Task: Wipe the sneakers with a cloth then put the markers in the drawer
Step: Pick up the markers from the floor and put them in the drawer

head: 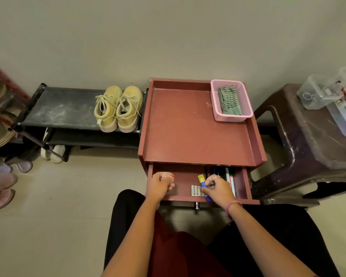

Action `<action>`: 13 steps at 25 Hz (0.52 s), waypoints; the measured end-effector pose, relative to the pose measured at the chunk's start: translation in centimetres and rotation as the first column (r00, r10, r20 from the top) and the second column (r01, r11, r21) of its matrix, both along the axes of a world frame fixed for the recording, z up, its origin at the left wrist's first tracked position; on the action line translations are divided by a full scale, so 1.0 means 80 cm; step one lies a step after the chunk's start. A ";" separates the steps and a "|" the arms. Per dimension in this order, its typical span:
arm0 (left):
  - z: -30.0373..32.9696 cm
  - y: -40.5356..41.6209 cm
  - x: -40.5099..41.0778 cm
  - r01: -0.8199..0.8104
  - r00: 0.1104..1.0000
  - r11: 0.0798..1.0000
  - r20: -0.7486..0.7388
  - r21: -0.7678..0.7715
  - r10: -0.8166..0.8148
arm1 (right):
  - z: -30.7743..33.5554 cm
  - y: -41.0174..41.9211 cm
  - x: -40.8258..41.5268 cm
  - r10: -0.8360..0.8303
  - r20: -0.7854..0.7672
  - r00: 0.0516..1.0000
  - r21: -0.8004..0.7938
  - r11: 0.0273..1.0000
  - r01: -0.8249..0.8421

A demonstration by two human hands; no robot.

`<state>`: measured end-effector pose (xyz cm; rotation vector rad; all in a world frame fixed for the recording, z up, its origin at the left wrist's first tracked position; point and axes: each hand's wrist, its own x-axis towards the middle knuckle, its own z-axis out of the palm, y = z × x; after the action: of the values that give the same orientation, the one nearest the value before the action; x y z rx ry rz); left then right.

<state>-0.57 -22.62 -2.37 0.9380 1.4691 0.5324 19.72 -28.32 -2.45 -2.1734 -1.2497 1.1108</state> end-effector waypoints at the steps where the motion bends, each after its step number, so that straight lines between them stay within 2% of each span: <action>1: -0.008 0.002 0.003 -0.011 1.000 1.000 -0.013 -0.020 0.011 | -0.008 0.003 0.002 -0.034 -0.022 0.999 -0.020 0.999 0.033; 5: -0.033 0.016 0.012 -0.020 0.996 0.998 -0.084 -0.054 0.015 | -0.040 0.024 0.004 -0.101 -0.094 0.990 -0.092 0.991 0.093; 8: -0.053 0.030 0.014 0.097 0.967 0.995 -0.233 -0.029 -0.101 | -0.069 0.041 0.004 -0.143 -0.148 0.979 -0.160 0.980 0.118; 13: -0.077 0.049 0.026 0.109 0.959 0.990 -0.252 -0.087 -0.127 | -0.109 0.068 -0.006 -0.093 -0.160 0.983 -0.204 0.977 0.059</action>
<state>1.48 -18.67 -8.50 1.0599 1.6401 0.2747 19.20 -22.84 -11.19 -2.1931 -1.0116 1.4080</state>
